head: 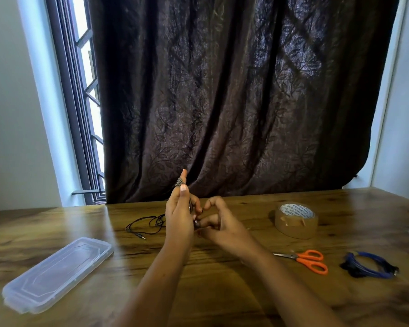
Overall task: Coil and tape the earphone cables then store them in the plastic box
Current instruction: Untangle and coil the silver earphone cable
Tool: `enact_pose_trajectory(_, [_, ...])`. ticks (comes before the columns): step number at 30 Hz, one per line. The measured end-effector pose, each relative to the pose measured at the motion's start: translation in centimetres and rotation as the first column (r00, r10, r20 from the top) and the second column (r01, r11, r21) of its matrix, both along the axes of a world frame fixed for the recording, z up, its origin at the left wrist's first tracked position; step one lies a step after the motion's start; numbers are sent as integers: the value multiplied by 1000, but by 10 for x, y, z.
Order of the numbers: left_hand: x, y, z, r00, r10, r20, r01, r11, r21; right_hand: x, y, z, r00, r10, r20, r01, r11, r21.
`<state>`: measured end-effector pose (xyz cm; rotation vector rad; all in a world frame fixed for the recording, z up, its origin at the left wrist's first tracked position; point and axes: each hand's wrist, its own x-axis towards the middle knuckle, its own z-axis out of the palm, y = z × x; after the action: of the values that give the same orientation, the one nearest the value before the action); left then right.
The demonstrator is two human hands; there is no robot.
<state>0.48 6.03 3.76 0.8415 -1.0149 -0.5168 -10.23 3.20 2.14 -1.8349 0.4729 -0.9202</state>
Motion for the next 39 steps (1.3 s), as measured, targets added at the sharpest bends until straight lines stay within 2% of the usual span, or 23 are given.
enact_pose_trajectory(7, [4, 2, 0, 957, -107, -270, 125, 991, 50, -5, 0, 5, 999, 30, -25, -27, 995, 99])
enact_pose_trajectory(11, [2, 4, 3, 876, -183, -446, 238, 969, 70, -8, -1, 5, 998, 32, -59, -24, 990, 137])
enact_pose_trajectory(17, [2, 6, 7, 749, -311, -585, 353, 935, -45, -9, 0, 6, 993, 59, -101, -27, 957, 289])
enact_pose_trajectory(21, [3, 8, 11, 720, -350, -599, 387, 919, -72, -9, 3, 5, 985, 146, -87, -101, 914, 393])
enact_pose_trajectory(25, [4, 10, 14, 717, -382, -583, 426, 902, -67, -7, 6, 8, 986, 159, 59, -167, 853, 494])
enact_pose_trajectory(33, [2, 8, 5, 757, -421, -499, 483, 876, -6, -3, -2, 5, 999, -49, 8, 44, 942, 332])
enact_pose_trajectory(39, [0, 5, 5, 787, -419, -452, 499, 864, 68, 4, -5, 2, 976, -218, 17, 207, 949, 239])
